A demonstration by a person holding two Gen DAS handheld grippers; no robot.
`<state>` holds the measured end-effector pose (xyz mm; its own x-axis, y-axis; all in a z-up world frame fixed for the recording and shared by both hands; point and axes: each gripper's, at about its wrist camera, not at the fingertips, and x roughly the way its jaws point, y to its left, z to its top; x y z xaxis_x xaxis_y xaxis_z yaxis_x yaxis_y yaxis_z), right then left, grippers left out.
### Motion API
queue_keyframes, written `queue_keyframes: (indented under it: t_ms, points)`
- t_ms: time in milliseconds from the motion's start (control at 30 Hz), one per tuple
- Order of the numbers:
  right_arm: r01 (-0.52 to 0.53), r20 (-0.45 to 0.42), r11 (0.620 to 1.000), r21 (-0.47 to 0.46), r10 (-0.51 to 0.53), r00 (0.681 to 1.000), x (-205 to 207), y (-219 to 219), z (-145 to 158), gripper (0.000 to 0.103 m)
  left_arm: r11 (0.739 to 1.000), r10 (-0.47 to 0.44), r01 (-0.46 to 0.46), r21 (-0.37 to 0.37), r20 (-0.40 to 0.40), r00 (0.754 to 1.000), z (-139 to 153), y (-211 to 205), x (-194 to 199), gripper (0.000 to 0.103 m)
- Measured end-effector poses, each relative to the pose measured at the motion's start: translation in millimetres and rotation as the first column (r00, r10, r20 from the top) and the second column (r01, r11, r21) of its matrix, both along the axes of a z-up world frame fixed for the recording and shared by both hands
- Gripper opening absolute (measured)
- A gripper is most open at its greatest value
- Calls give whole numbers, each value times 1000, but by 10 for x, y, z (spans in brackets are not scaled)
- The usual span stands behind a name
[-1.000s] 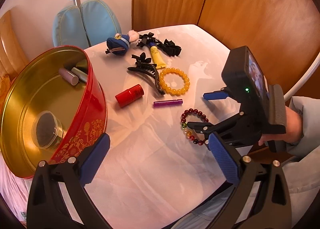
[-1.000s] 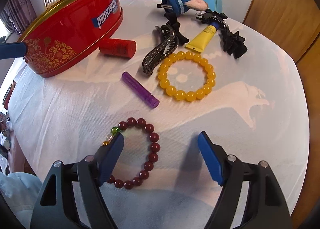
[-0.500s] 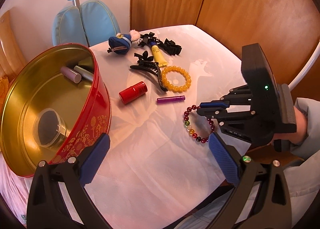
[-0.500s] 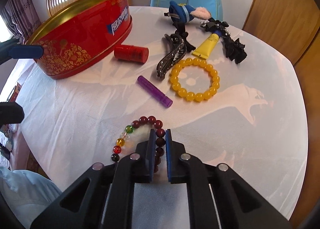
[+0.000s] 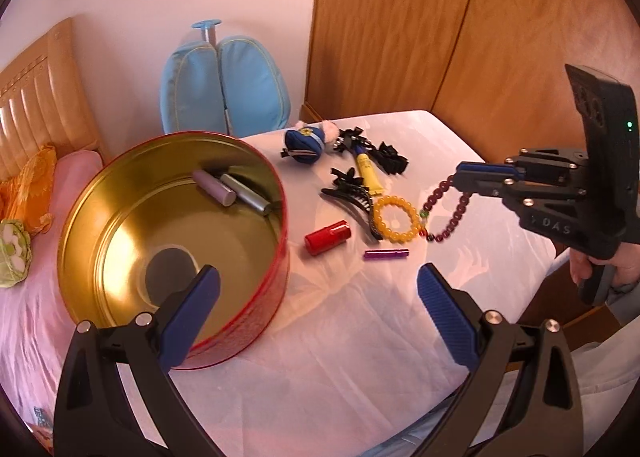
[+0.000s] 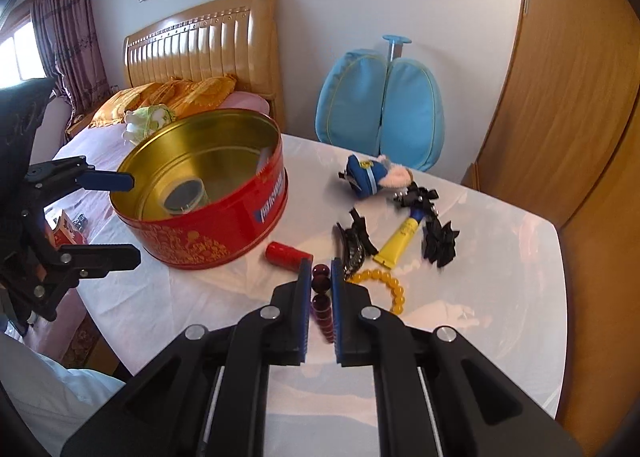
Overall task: Organize jewelry
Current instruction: 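Carry the bracelet into the red tin and open the right gripper, then withdraw the right gripper toward the black ribbon bow hair clip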
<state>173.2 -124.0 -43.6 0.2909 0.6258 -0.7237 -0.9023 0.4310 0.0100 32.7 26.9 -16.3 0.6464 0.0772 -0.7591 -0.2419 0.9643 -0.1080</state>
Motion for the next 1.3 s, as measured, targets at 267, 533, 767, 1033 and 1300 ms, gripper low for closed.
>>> queue_keyframes:
  t_ms: [267,533,767,1033,1300]
  points:
    - [-155,67,987,50,151,986,-259,630,356,11,987,158,-158,3,33,987,91,615,-425,96]
    - [-317,40,948,27,316,948,-627,1589,264,11,970,245,-244,-20,31,969,-8,1158,-793,96]
    - [-442,-67,890,-108,438,897,-1078,2178,-261,11,965,257,-257,-45,6,966,-218,1384,-1049,96]
    - [-400,-125,879,-260,380,917,-1100,2351,-652,11,955,287,-286,-78,1,958,-329,1471,-1220,96]
    - [-311,-67,919,-241,304,950,-1004,2192,-516,58,958,278,-277,-70,11,961,-313,1414,-1239,96]
